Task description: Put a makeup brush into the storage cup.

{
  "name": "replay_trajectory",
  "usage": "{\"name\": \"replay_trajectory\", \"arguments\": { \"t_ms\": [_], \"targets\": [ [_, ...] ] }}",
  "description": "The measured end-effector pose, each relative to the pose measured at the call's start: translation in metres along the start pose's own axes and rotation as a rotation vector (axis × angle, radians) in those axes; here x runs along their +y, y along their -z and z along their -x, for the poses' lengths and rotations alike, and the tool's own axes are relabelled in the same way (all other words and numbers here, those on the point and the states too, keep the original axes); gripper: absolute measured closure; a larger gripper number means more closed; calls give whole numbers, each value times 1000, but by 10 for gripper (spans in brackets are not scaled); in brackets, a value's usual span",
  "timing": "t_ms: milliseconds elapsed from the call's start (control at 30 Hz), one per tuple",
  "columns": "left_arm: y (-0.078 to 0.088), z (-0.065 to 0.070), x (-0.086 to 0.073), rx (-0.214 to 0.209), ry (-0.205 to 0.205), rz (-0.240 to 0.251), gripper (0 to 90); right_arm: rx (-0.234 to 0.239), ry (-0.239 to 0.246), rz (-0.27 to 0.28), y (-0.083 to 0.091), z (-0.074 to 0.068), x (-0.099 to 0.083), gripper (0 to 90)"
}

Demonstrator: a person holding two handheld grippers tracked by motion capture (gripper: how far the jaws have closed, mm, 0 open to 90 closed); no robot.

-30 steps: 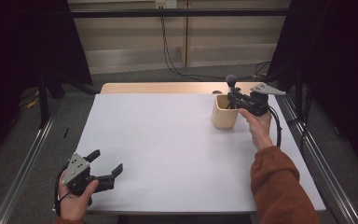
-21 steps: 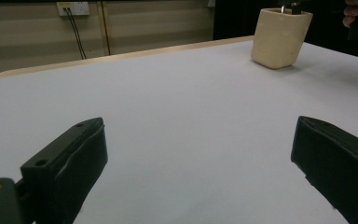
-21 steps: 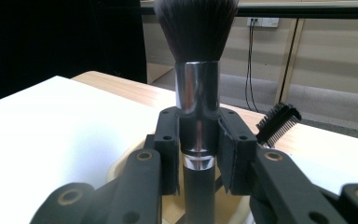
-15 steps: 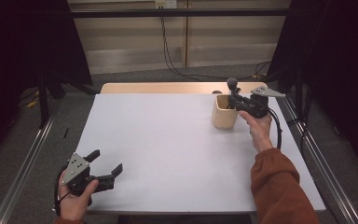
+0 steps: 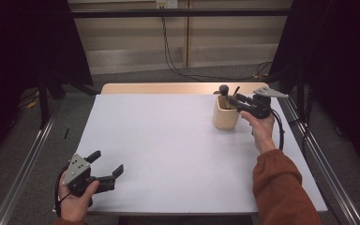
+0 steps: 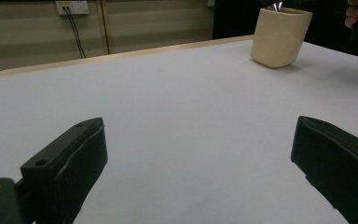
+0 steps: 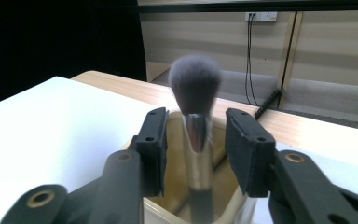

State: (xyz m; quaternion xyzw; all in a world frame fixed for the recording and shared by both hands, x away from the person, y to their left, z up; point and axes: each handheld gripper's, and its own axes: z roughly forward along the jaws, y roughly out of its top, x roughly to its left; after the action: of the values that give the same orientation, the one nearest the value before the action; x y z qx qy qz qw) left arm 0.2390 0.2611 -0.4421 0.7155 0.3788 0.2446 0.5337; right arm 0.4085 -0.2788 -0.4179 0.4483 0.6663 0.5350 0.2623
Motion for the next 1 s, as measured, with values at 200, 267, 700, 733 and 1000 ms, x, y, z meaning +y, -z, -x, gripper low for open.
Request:
{"name": "replay_trajectory", "arguments": {
  "t_ms": [200,267,700,733,1000],
  "targets": [
    [0,0,0,-1,2,0,37,3,-3,7,1,0,0,479],
    [-1,0,0,0,3,2,37,4,-2,7,2,-1,-1,444],
    [-4,-1,1,5,5,-8,37,16,-4,17,4,-3,-6,227],
    [-4,-1,1,7,7,-4,36,12,-13,18,4,-3,-6,194],
    [-3,-1,1,5,9,-3,37,21,-43,34,9,-9,-4,63]
  ]
}}
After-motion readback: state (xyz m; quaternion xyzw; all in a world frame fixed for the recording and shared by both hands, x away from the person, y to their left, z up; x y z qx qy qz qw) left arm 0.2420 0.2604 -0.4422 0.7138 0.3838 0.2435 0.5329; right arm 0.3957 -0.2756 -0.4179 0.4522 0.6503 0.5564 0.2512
